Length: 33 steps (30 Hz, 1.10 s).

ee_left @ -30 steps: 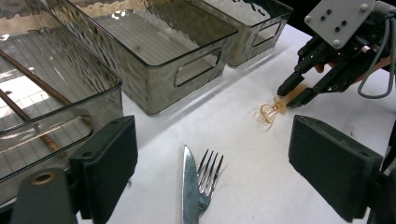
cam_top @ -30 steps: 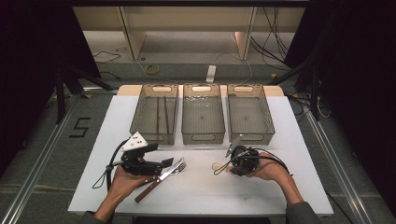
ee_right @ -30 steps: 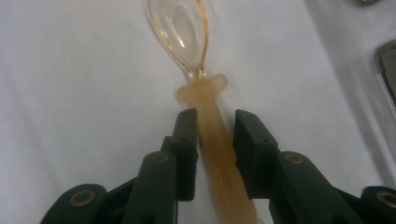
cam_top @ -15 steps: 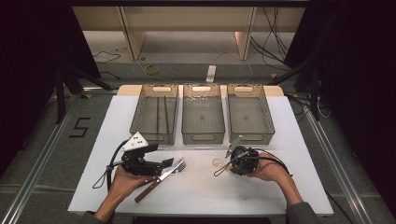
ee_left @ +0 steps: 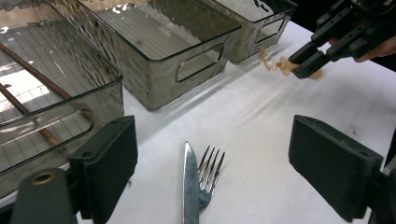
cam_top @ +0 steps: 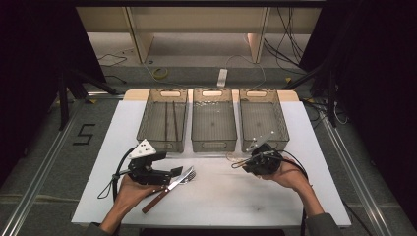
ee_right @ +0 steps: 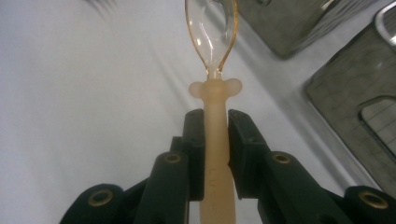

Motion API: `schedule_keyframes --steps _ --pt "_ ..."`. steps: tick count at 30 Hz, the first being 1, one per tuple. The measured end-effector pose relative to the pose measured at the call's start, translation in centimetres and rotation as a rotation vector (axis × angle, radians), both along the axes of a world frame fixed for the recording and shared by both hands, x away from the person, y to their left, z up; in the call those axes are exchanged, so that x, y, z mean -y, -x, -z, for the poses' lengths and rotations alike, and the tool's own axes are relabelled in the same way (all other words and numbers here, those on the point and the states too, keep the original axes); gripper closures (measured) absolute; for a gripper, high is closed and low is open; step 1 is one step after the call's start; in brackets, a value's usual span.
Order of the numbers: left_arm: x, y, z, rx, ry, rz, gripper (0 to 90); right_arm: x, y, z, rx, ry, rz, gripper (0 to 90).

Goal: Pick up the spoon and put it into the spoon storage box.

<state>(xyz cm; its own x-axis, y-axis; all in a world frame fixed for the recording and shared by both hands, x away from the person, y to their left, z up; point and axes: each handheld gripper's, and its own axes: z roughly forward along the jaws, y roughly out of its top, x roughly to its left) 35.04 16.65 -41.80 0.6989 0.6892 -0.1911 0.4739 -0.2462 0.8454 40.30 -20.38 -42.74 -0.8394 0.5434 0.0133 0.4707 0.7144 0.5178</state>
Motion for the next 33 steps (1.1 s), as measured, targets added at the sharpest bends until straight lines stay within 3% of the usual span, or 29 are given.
schedule_keyframes --steps 9,18,33 --pt "-0.1 0.0 0.0 -0.001 0.003 -0.009 15.2 0.5 -0.2 -1.5 0.051 -0.123 0.086 78.0" --pt "0.0 0.0 0.1 0.002 -0.003 -0.009 15.2 0.5 -0.6 -3.4 0.117 -0.219 0.126 78.0" --pt "0.0 0.1 0.0 0.010 -0.004 -0.009 15.2 -2.3 -3.2 -6.2 0.178 -0.263 0.147 77.9"
